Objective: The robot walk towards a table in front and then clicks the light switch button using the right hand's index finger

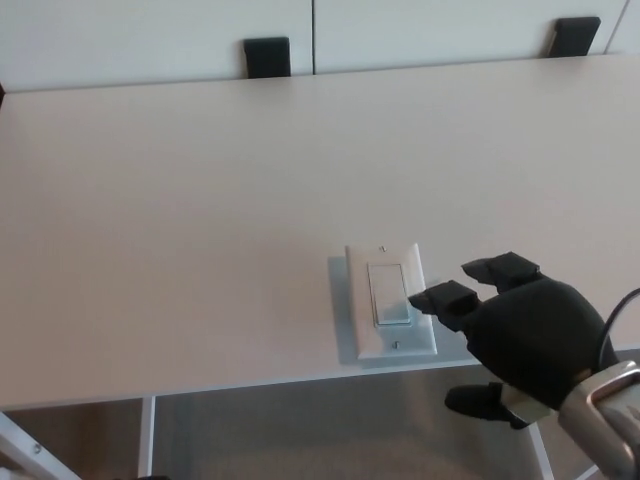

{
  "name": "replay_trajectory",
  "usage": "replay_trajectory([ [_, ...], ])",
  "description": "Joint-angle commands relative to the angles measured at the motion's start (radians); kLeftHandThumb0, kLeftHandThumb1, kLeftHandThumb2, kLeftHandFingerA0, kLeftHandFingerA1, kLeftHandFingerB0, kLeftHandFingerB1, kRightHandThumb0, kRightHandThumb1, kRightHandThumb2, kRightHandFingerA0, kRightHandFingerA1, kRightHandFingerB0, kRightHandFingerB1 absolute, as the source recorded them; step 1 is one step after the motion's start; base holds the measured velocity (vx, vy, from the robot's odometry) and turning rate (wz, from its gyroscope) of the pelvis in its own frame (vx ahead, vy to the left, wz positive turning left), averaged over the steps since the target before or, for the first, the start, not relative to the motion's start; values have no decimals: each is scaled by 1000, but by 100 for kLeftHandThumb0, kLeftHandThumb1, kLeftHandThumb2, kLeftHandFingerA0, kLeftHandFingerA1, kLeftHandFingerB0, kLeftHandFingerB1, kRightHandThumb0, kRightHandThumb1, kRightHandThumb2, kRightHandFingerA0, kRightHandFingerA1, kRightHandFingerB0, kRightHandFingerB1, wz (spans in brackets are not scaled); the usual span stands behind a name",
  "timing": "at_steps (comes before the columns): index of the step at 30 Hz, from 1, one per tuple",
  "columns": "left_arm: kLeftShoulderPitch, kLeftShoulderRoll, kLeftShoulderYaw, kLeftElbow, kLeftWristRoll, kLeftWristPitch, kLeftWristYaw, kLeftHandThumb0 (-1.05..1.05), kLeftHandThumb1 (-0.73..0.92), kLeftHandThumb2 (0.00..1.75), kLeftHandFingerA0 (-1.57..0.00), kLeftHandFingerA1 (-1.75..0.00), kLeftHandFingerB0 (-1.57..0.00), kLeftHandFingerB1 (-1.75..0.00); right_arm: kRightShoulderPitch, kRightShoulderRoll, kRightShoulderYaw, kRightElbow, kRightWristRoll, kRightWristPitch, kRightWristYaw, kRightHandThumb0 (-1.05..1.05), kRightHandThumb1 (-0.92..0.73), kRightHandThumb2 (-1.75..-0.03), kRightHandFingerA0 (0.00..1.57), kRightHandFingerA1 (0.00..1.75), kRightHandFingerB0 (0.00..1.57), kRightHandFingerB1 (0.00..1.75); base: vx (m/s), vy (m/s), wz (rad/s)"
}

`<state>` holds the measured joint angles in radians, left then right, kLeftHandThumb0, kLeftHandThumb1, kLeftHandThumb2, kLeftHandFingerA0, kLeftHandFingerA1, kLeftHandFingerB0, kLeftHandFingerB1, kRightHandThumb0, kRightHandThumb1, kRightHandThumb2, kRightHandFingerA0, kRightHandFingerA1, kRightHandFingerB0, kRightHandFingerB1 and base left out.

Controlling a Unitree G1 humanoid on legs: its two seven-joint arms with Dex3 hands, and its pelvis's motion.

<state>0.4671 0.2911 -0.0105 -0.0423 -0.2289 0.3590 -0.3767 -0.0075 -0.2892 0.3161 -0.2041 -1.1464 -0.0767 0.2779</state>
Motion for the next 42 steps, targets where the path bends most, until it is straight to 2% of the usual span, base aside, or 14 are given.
replay_trajectory([
  [1, -1, 33, -5, -14, 23, 8, -18, -16, 58, 98, -24, -55, -12, -50, -12, -21, 32, 1, -118, 100, 0, -84, -59, -90, 9, 39, 17, 39, 0, 0, 0],
  [2, 0, 35, -6, -12, 22, 2, -22, -16, 59, 98, -24, -56, -12, -50, -13, -22, 38, -4, -121, 106, 10, -38, -34, -97, 1, 49, 0, 45, 0, 0, 0],
  [15, -12, 29, -5, -12, 26, 22, -12, -17, 57, 97, -25, -56, -13, -50, -4, -19, 73, -85, -115, 135, 26, -38, -35, -98, 1, 49, 0, 45, 0, 0, 0],
  [16, -13, 29, -5, -13, 26, 24, -12, -16, 57, 97, -25, -56, -13, -50, -4, -20, 74, -88, -116, 135, 23, -85, -61, -91, 10, 39, 16, 39, 0, 0, 0],
  [18, -14, 32, -7, -10, 27, 16, -17, -17, 56, 96, -25, -56, -13, -50, -3, -20, 76, -92, -115, 135, 22, -85, -61, -91, 10, 39, 16, 39, 0, 0, 0],
  [24, -13, 31, -4, -9, 24, 14, -23, -19, 55, 96, -25, -56, -13, -50, -2, -16, 89, -82, -115, 148, 36, -85, -59, -89, 10, 39, 15, 38, 0, 0, 0],
  [25, -12, 33, -6, -10, 28, 12, -22, -19, 55, 96, -25, -56, -13, -50, -3, -14, 91, -77, -117, 154, 43, -38, -33, -96, 0, 49, 0, 45, 0, 0, 0],
  [34, -16, 37, -8, 7, 35, -13, -33, -19, 55, 96, -27, -57, -13, -50, -15, -19, 125, -28, -133, 174, 54, -39, -34, -98, 1, 49, 0, 46, 0, 0, 0],
  [40, -15, 40, -10, -5, 37, -17, -40, -17, 57, 97, -25, -57, -13, -50, -16, -15, 154, -26, -155, 177, 17, -39, -33, -97, 0, 49, 0, 45, 0, 0, 0],
  [41, -20, 31, -5, -8, 27, 14, -30, -18, 55, 96, -26, -57, -13, -50, -15, -15, 157, -28, -156, 177, 9, -88, -61, -92, 10, 39, 16, 39, 0, 0, 0],
  [42, -22, 34, -5, -4, 27, 7, -36, -18, 56, 96, -25, -56, -13, -50, -15, -10, 162, -29, -161, 179, -1, -87, -60, -92, 11, 39, 17, 39, 0, 0, 0],
])
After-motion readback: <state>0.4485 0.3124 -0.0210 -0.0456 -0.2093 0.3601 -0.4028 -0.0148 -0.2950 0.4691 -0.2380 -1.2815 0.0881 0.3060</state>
